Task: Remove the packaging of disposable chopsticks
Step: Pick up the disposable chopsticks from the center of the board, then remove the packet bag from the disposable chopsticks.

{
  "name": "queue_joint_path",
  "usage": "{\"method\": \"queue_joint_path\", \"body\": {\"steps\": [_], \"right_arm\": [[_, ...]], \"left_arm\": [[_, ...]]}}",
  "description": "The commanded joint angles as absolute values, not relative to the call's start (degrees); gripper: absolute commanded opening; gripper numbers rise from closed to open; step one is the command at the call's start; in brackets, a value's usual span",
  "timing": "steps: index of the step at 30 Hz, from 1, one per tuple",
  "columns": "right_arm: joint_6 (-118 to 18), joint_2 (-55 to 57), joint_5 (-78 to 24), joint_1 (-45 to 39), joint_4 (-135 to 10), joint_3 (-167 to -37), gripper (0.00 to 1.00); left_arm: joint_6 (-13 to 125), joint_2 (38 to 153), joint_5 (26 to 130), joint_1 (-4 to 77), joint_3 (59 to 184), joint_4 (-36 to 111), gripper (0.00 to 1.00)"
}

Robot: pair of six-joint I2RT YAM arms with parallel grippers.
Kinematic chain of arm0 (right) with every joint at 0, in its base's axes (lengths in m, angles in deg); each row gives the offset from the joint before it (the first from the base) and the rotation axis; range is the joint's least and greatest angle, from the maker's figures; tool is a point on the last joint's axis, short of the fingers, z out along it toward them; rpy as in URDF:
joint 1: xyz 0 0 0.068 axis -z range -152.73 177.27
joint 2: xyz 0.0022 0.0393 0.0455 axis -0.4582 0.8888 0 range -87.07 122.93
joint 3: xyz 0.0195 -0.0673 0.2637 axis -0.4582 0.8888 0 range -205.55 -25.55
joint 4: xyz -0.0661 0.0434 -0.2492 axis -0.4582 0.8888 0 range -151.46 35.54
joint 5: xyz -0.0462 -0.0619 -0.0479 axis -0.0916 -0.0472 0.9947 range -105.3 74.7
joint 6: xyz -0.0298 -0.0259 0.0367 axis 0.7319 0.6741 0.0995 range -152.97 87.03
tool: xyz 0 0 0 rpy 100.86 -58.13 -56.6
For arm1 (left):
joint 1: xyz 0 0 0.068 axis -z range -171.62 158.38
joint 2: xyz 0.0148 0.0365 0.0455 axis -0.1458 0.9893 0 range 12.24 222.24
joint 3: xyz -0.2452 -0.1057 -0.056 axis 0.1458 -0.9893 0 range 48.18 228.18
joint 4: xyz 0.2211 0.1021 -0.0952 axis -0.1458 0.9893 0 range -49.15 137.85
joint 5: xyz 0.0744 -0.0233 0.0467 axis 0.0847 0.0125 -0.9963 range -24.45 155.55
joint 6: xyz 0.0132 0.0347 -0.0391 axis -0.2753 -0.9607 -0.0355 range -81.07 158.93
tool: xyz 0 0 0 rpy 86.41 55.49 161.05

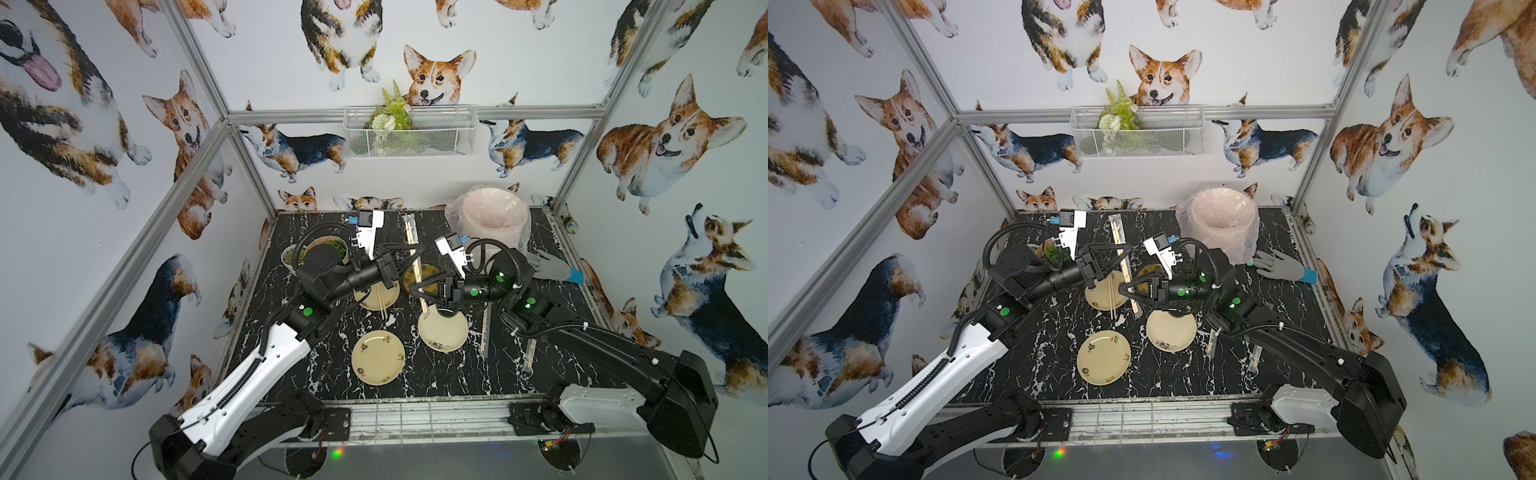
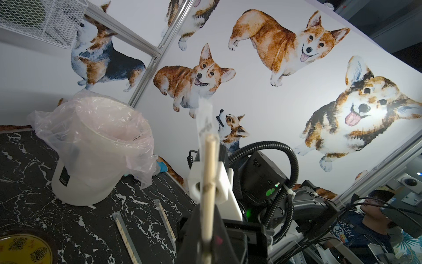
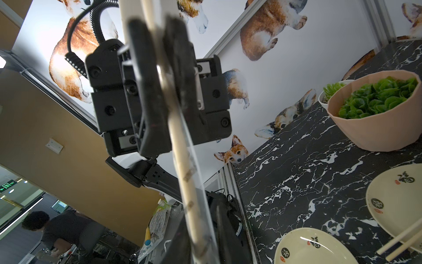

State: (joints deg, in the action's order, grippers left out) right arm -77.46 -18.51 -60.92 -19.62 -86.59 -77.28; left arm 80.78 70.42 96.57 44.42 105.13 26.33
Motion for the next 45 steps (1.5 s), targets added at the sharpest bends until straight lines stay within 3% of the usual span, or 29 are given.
{"method": "queue_joint_path", "body": {"steps": [1,4,5,7,8,9,14,17,27,45], "right_arm": [[-76.99,-19.19,-60.29,-19.77,-85.27,-77.80,0.00],[-75.26,-20.90,-58.07,-19.76,-84.15,-76.78,0.00],[-74.19,-21.54,-57.27,-19.79,-83.18,-76.55,0.00],[-71.41,-22.35,-56.18,-19.82,-79.94,-76.98,0.00],[-69.87,-22.47,-56.08,-19.76,-77.76,-77.56,0.00],[-68.54,-22.47,-56.37,-19.78,-75.63,-78.16,0.00],[-64.39,-22.47,-58.95,-19.76,-69.22,-79.21,0.00],[-63.44,-24.43,-59.38,-19.75,-67.61,-79.08,0.00],[-59.29,-25.98,-59.20,-19.97,-61.62,-80.26,0.00],[-55.94,-24.42,-61.32,-20.04,-58.22,-81.98,0.00]], "left_arm": [[81.12,70.16,96.60,44.33,105.05,23.71,0.00],[80.78,70.09,95.41,44.19,105.57,24.78,0.00],[80.67,69.88,95.17,44.11,105.73,24.92,0.11],[80.18,68.98,94.46,44.16,105.66,25.53,0.42],[79.54,68.06,93.64,44.15,105.53,26.17,0.53],[78.59,67.22,92.71,44.16,105.41,27.04,0.55],[71.85,63.07,84.32,42.79,107.95,38.18,0.56],[69.96,63.86,85.78,40.43,110.69,42.95,0.56],[77.61,66.77,98.98,36.16,110.36,34.60,0.56],[79.16,68.17,104.42,36.16,107.95,30.34,0.51]]}}
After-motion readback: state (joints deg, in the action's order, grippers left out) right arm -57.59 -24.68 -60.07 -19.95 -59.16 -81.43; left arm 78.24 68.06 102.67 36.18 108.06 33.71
